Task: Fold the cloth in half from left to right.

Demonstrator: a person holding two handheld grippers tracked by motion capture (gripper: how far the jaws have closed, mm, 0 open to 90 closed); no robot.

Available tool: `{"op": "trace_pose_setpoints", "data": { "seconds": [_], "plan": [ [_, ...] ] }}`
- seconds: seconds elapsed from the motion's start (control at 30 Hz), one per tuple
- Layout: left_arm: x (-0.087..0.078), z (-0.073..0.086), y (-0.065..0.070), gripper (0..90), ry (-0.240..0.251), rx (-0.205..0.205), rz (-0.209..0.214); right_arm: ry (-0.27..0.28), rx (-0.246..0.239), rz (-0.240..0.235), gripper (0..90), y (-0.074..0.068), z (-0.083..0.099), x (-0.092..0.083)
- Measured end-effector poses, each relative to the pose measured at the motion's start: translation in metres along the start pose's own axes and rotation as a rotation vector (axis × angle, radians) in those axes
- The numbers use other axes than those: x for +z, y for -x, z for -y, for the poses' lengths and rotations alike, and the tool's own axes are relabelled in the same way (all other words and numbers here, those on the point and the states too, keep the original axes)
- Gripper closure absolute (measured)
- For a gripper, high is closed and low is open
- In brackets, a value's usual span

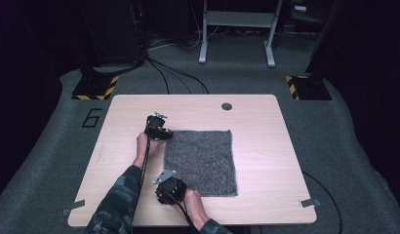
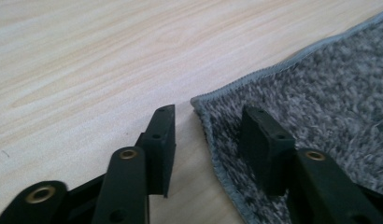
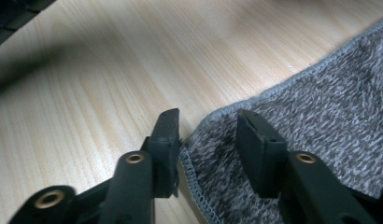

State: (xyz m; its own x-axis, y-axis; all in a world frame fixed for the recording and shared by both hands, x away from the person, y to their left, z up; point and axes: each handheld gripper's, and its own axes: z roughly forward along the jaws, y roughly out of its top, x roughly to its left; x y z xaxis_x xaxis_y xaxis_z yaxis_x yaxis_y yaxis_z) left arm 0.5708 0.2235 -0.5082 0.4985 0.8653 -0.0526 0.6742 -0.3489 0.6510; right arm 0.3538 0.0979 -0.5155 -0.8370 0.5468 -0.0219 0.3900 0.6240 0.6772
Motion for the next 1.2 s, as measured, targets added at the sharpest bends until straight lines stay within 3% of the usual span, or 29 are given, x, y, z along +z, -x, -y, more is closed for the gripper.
{"op": "trace_pose_setpoints", "data": {
  "seconds": [0.2,0.33,0.5,0.67,0.87,0.93,1.2],
  "plan": [
    [0.000,0.001,0.003,76.7,0.006,0.035,-0.003,0.010,-0.008,0.002,80.4,-0.001,0.001,0.000],
    [0.000,0.003,0.008,87.5,0.016,0.035,-0.002,0.012,-0.008,0.002,85.0,-0.001,0.001,0.000],
    [0.000,0.002,0.012,88.7,0.018,0.036,-0.019,0.018,0.012,-0.004,85.9,-0.002,0.003,-0.003],
    [-0.006,-0.001,0.011,88.9,0.027,0.034,-0.014,0.060,0.011,-0.008,86.0,0.001,0.003,-0.013],
    [-0.017,-0.007,0.012,88.9,0.045,0.038,-0.010,0.109,0.028,-0.010,86.2,0.007,0.003,-0.027],
    [-0.021,-0.011,0.013,88.9,0.045,0.043,-0.018,0.116,0.012,-0.011,86.2,0.009,0.004,-0.031],
    [-0.036,-0.025,0.016,88.9,0.054,0.070,-0.034,0.167,0.043,-0.011,86.2,0.009,-0.002,-0.044]
  ]
}}
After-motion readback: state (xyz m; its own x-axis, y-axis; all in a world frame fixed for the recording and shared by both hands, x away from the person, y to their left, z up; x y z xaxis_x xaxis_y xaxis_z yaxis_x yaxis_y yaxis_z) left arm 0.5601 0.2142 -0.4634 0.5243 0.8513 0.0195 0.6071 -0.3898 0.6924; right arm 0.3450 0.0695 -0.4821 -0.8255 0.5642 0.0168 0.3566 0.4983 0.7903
